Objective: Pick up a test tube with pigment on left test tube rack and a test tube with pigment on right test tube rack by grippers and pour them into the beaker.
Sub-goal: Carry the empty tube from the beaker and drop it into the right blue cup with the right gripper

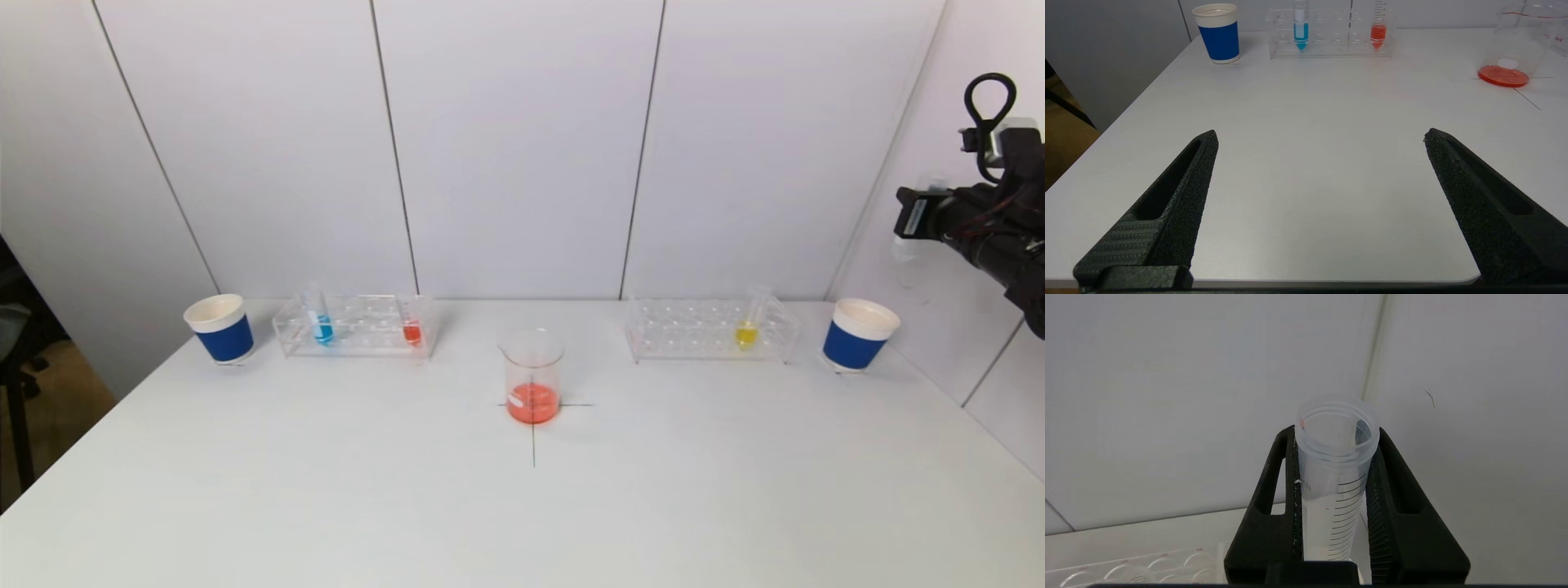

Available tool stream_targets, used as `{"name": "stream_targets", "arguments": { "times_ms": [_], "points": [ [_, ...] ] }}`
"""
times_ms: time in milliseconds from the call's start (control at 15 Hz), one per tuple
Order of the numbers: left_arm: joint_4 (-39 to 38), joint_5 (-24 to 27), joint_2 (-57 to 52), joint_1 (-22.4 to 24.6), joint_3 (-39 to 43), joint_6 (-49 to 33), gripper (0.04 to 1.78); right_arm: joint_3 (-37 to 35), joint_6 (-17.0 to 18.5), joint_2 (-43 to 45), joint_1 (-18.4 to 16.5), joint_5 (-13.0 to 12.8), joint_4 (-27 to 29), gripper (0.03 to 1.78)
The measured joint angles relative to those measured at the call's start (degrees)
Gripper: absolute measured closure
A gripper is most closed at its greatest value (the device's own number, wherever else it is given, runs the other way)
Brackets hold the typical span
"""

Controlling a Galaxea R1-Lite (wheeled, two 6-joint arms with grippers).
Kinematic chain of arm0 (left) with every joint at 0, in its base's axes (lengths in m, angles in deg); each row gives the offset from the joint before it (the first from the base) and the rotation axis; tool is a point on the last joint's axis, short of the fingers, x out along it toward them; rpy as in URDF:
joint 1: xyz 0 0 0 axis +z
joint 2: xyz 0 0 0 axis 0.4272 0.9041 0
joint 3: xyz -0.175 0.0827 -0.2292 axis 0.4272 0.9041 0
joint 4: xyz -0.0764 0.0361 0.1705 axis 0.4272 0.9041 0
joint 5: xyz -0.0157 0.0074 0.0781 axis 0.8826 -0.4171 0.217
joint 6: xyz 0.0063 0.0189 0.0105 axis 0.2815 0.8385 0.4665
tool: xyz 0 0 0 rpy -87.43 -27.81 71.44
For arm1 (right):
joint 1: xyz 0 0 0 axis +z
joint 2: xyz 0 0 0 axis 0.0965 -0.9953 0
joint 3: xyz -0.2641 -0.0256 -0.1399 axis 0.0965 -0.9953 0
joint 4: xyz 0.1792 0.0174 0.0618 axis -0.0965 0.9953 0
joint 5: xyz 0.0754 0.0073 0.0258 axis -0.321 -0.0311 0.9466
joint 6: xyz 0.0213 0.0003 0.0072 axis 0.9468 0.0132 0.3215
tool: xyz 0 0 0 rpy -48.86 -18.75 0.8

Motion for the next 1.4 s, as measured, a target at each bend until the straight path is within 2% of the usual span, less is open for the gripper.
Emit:
{"name": "stream_targets", "arguments": {
  "times_ms": [400, 533, 667, 1400],
  "points": [
    [0.0, 0.0, 0.0, 0.0, 0.0, 0.0, 0.06, 2.0, 0.4, -4.8, -0.8, -0.1, -0.8, 1.31],
    [0.0, 0.0, 0.0, 0.0, 0.0, 0.0, 0.06, 2.5, 3.3, -6.4, -0.5, 0.0, -2.6, 1.31],
    [0.0, 0.0, 0.0, 0.0, 0.0, 0.0, 0.06, 2.9, 4.3, -7.7, -0.4, 0.1, -3.0, 1.31],
    [0.0, 0.0, 0.0, 0.0, 0.0, 0.0, 0.06, 4.7, 3.9, -12.7, -0.9, -0.3, -3.9, 1.31]
  ]
}}
